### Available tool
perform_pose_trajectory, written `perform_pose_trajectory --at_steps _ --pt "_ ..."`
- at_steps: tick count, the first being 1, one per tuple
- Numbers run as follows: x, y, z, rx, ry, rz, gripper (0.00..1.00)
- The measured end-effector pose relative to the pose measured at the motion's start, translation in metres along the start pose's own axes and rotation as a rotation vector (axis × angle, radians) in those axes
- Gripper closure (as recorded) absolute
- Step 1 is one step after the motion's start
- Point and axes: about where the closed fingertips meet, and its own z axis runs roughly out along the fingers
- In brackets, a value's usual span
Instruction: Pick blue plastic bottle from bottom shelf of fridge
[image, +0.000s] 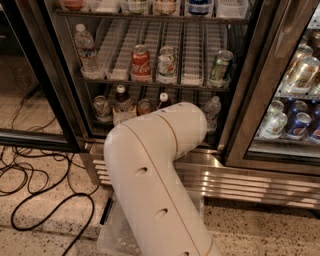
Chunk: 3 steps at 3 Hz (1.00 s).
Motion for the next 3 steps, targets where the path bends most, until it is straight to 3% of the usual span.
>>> perform_pose_trajectory --at_steps 2,3 --pt "0.000 0.000 0.000 0.000 0.000 0.001 0.98" --pt "-0.017 -0.007 -0.004 -0.017 0.024 0.110 1.00"
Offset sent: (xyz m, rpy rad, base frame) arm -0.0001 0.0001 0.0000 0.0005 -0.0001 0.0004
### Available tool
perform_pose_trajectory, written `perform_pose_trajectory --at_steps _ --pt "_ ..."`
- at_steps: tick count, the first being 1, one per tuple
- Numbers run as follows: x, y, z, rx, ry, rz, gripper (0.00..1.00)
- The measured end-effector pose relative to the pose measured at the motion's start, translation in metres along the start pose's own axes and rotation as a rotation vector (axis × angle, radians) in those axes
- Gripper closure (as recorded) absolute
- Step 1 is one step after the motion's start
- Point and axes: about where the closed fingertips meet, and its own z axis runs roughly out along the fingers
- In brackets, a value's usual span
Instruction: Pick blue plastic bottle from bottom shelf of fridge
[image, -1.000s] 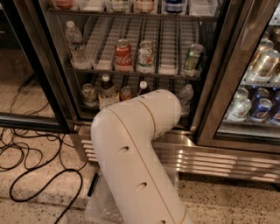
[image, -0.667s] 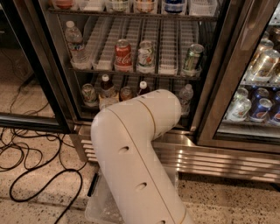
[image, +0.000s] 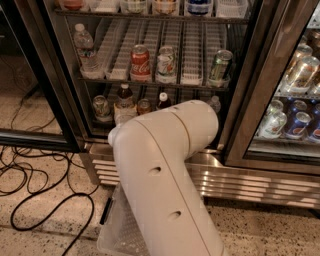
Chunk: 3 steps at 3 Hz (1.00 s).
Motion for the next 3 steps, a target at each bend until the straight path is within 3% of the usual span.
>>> perform_pose_trajectory --at_steps 2,3 --pt "-0.0035 -0.0093 -0.0048 0.013 0.002 0.082 1.00" --pt "-0.0037 -0.0028 -0.0075 0.014 -0.029 0.076 1.00"
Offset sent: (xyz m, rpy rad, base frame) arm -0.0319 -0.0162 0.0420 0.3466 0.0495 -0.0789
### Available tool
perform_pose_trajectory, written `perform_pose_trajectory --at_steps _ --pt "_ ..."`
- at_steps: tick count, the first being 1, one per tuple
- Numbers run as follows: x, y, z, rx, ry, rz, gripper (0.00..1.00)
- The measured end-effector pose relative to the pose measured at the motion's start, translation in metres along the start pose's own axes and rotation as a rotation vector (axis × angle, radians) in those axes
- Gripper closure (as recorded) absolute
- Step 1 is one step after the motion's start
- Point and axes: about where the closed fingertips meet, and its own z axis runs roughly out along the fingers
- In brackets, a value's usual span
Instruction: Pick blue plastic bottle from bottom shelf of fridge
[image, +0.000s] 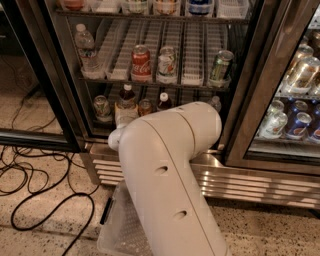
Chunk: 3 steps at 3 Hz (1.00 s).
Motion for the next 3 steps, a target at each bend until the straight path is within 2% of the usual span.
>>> perform_pose_trajectory --at_steps 3 --pt "0.0023 0.0031 -0.0082 -0.001 -0.004 -0.007 1.00"
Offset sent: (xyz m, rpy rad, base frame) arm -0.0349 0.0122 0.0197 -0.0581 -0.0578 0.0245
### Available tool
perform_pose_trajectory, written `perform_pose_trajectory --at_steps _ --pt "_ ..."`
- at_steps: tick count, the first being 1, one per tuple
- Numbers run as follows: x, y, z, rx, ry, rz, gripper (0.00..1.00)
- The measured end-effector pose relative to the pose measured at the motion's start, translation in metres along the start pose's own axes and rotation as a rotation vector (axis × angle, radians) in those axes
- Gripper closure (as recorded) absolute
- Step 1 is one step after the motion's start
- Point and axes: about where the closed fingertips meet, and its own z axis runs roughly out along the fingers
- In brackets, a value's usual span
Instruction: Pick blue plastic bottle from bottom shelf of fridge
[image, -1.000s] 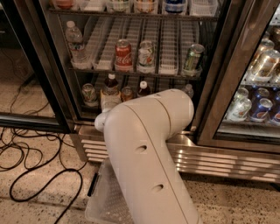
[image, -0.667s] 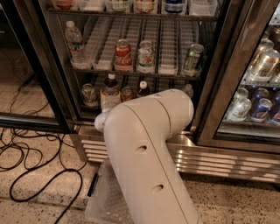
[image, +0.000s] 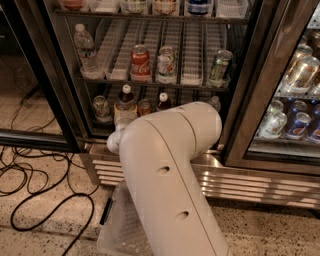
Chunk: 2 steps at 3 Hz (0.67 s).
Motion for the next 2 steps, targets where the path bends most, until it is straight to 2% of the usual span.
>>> perform_pose_trajectory --at_steps 2 --pt "-0.0024 -0.0017 -0.0015 0.000 0.004 0.010 1.00"
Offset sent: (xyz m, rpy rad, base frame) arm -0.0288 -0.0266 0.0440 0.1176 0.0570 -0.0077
